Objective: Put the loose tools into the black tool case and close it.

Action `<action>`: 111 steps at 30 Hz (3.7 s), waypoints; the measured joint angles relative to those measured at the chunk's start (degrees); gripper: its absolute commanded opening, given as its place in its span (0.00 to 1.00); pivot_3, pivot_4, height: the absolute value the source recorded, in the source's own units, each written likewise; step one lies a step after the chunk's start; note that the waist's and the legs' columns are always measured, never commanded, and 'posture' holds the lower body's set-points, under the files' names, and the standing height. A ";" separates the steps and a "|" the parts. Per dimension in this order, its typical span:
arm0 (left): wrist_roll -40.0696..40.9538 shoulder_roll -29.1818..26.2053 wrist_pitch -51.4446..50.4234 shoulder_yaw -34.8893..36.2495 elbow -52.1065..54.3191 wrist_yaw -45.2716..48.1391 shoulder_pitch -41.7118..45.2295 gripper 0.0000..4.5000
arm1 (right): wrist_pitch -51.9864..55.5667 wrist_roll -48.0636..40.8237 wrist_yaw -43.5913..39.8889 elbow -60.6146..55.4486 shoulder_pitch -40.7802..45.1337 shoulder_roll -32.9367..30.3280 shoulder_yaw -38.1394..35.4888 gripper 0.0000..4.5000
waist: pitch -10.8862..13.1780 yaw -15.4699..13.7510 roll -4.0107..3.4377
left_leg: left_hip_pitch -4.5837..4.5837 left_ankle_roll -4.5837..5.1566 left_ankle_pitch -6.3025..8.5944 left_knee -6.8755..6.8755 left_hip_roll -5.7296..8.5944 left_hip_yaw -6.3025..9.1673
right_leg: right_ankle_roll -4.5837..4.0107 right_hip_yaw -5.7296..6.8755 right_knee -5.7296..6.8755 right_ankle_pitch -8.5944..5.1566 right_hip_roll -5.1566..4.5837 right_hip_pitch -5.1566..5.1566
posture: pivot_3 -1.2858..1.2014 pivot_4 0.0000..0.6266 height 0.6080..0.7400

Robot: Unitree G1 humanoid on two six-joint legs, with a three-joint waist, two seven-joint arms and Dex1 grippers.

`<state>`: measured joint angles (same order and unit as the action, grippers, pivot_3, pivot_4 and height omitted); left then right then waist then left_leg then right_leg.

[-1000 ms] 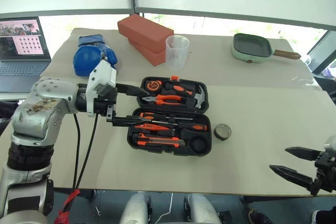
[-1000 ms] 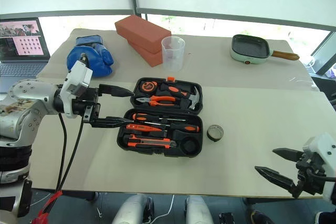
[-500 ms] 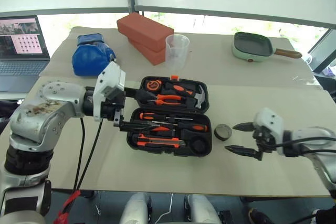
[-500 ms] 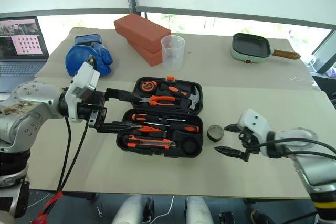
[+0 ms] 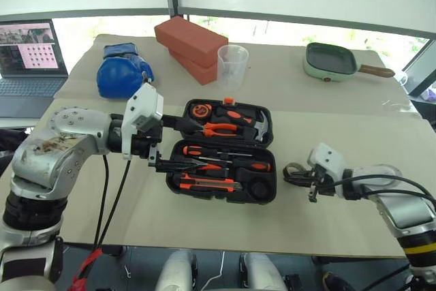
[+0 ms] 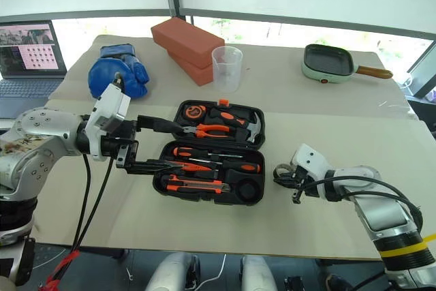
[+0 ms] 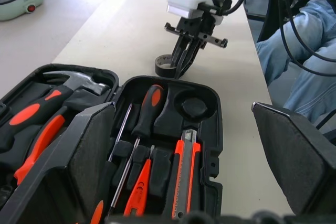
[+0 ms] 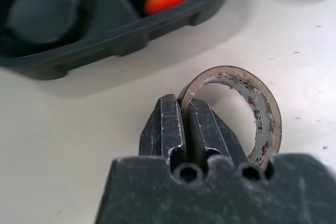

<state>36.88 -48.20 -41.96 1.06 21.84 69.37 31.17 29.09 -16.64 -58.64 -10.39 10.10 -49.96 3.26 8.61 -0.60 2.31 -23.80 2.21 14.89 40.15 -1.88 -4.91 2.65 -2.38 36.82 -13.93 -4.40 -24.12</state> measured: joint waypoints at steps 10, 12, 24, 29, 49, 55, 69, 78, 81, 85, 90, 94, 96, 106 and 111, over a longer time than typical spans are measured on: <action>-0.61 -1.90 0.91 -0.91 1.41 0.62 -2.30 1.00 | 7.06 -10.53 -2.24 -16.33 0.86 -0.04 -1.54 0.01 | 0.00 0.16 0.00 | 0.03 0.00 0.00 -0.04 -0.04 0.01 | -0.02 0.01 0.01 -0.01 0.02 0.00 | 0.52 0.24 0.99; -0.79 -1.91 1.35 -1.37 1.40 0.87 -2.50 1.00 | 6.91 -8.78 -2.20 -17.38 0.89 -0.05 2.03 0.01 | 0.00 -0.04 0.01 | 0.02 0.00 0.00 -0.02 -0.01 0.01 | -0.01 0.03 0.01 -0.01 -0.01 0.00 | 0.52 0.24 0.99; -0.99 -1.91 2.06 -2.15 1.09 0.86 -2.02 1.00 | 3.73 -2.07 -1.03 -15.99 4.41 1.65 9.46 0.01 | 0.00 0.22 0.02 | 0.04 -0.02 -0.01 0.00 -0.05 0.01 | -0.04 0.02 0.06 -0.01 0.05 -0.01 | 0.52 0.24 0.99; -1.01 -1.90 2.06 -2.27 0.81 0.86 -1.61 1.00 | 3.76 -0.85 -1.33 -15.86 5.23 2.43 12.42 0.01 | 0.00 0.13 0.01 | 0.02 -0.02 -0.01 0.00 -0.02 0.00 | -0.03 0.02 0.04 -0.01 0.02 -0.02 | 0.52 0.24 0.99; -4.22 -2.03 3.00 -2.25 -3.58 -1.18 -1.11 1.00 | 12.61 -13.42 -4.01 -20.61 12.51 -0.28 2.10 0.92 | 0.01 -0.05 0.01 | 0.04 -0.02 -0.01 -0.02 -0.02 0.02 | -0.04 0.05 0.02 -0.01 0.00 0.01 | 0.52 0.24 0.99; -13.06 -0.34 9.12 -1.80 -16.90 -10.33 -6.15 0.67 | 11.05 -9.29 4.12 -5.12 11.14 2.02 -3.41 0.53 | 0.01 -0.04 0.01 | 0.02 -0.02 -0.01 -0.07 -0.01 -0.04 | -0.05 0.04 0.03 0.00 0.00 -0.04 | 0.52 0.24 0.99; -23.46 6.46 19.40 -5.61 -28.54 -15.06 -8.21 0.02 | -0.58 0.88 4.65 7.61 8.76 6.26 3.26 0.00 | 0.01 0.06 0.01 | -0.03 -0.02 -0.01 -0.10 -0.03 -0.10 | -0.04 0.03 0.04 0.01 -0.02 -0.11 | 0.52 0.24 0.99; -22.11 6.36 15.12 -5.40 -22.50 -12.43 -11.78 0.02 | -4.41 4.09 2.15 9.59 9.22 7.97 5.19 0.00 | 0.01 0.12 0.00 | -0.03 -0.02 -0.01 -0.13 -0.04 -0.09 | -0.04 0.03 0.02 0.01 -0.04 -0.12 | 0.52 0.24 0.99; -19.58 5.16 12.80 -4.26 -17.77 -10.37 -15.09 0.02 | -5.39 4.03 -0.13 7.84 7.34 6.20 3.98 0.00 | 0.01 0.06 0.00 | -0.03 -0.02 0.00 -0.24 -0.08 -0.07 | -0.04 0.04 -0.02 0.01 -0.05 -0.13 | 0.52 0.24 0.99; -17.42 2.53 10.35 -2.93 -11.76 -8.16 -20.29 0.02 | -5.45 3.86 -2.76 3.10 3.42 4.27 2.92 0.00 | 0.02 0.08 0.00 | -0.02 -0.02 0.00 -0.30 -0.10 -0.07 | -0.05 0.04 -0.06 0.00 -0.05 -0.14 | 0.52 0.24 0.99; -16.96 0.91 10.27 -1.70 -6.81 -7.48 -26.37 0.02 | -5.42 2.41 -5.19 -3.34 -3.44 1.81 1.96 0.00 | 0.02 -0.11 0.00 | 0.01 -0.02 0.00 -0.30 -0.10 -0.06 | -0.06 0.05 -0.09 0.00 -0.08 -0.09 | 0.52 0.24 0.99; -16.95 0.14 10.94 -0.26 -3.85 -7.52 -30.25 0.02 | -5.29 1.61 -5.48 -7.71 -7.76 0.92 0.48 0.00 | 0.01 -0.02 -0.01 | 0.06 -0.02 0.01 -0.31 -0.13 -0.07 | -0.08 0.04 -0.09 -0.02 -0.08 -0.07 | 0.52 0.24 0.99; -16.95 0.13 11.30 0.27 -2.95 -7.67 -31.68 0.02 | -5.14 1.55 -5.25 -8.64 -8.90 0.88 0.27 0.00 | 0.01 -0.02 -0.01 | 0.09 -0.02 0.01 -0.32 -0.13 -0.07 | -0.09 0.04 -0.08 -0.03 -0.07 -0.06 | 0.52 0.24 0.99; -11.32 -2.41 2.26 5.46 -2.53 -9.36 -33.42 0.63 | 3.17 -2.04 -2.99 -10.17 -10.26 -3.68 -6.64 0.41 | 0.01 0.07 -0.04 | 0.37 -0.04 -0.01 -0.33 -0.17 -0.09 | -0.15 0.01 0.05 -0.05 -0.06 0.07 | 0.52 0.24 0.99; -4.31 -2.85 -15.37 9.65 -11.72 -13.39 -18.68 1.00 | 12.89 -7.29 -1.84 -8.10 -3.26 -5.01 -9.99 0.79 | 0.02 0.09 0.00 | 0.51 -0.14 -0.09 -0.29 -0.10 -0.08 | -0.24 0.03 0.15 -0.01 0.01 0.15 | 0.52 0.24 0.99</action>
<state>32.57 -51.06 -57.32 10.71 10.12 55.98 12.49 41.98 -23.93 -60.48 -18.49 6.84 -54.97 -6.73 8.63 -0.51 2.31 -23.29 2.07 14.79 39.86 -1.98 -4.99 2.41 -2.35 36.96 -13.95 -4.39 -23.98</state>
